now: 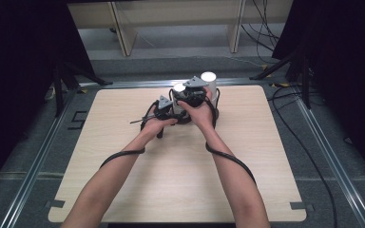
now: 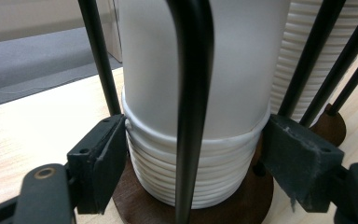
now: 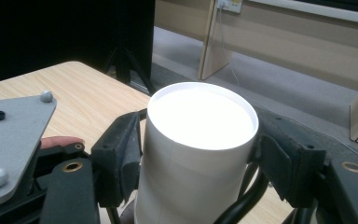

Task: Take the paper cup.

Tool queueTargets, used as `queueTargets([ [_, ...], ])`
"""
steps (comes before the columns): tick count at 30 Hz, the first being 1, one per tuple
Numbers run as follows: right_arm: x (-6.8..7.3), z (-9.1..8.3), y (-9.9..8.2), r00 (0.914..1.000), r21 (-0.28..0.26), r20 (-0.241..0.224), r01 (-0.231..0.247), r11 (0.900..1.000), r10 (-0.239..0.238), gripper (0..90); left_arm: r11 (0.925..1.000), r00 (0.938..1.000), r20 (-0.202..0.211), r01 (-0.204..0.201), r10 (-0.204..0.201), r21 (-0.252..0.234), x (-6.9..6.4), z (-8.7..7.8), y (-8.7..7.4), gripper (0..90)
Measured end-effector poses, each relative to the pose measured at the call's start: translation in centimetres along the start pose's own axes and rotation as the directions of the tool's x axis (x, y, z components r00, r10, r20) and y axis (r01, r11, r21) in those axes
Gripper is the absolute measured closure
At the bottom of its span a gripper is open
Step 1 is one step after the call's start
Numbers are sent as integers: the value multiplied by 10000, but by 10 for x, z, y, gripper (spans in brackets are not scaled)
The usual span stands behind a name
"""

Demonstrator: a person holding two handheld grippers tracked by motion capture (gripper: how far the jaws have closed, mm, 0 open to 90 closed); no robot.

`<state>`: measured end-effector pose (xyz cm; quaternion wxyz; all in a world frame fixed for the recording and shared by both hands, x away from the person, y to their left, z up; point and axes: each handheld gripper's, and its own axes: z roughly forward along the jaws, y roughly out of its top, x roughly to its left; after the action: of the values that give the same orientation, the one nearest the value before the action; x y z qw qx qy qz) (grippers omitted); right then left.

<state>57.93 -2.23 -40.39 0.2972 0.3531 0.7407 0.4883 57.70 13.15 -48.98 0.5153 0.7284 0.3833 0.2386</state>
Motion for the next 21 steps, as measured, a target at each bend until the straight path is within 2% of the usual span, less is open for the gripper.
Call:
queueTargets([
  [9,2,7,-1,10000,46,76,-47,10000,47,328,9996,9997,-17,-254,254,74,0,0,1,228],
  [18,3,7,-1,9997,-202,202,-108,9997,112,341,9999,9999,-23,-162,162,21,0,1,2,224],
  [19,3,8,-2,9998,-242,93,-188,9995,191,342,9998,9998,-27,-171,171,33,0,1,2,223],
  [21,3,6,-1,9998,-149,112,-188,9997,189,345,9998,9998,-34,-180,181,45,0,1,2,222],
])
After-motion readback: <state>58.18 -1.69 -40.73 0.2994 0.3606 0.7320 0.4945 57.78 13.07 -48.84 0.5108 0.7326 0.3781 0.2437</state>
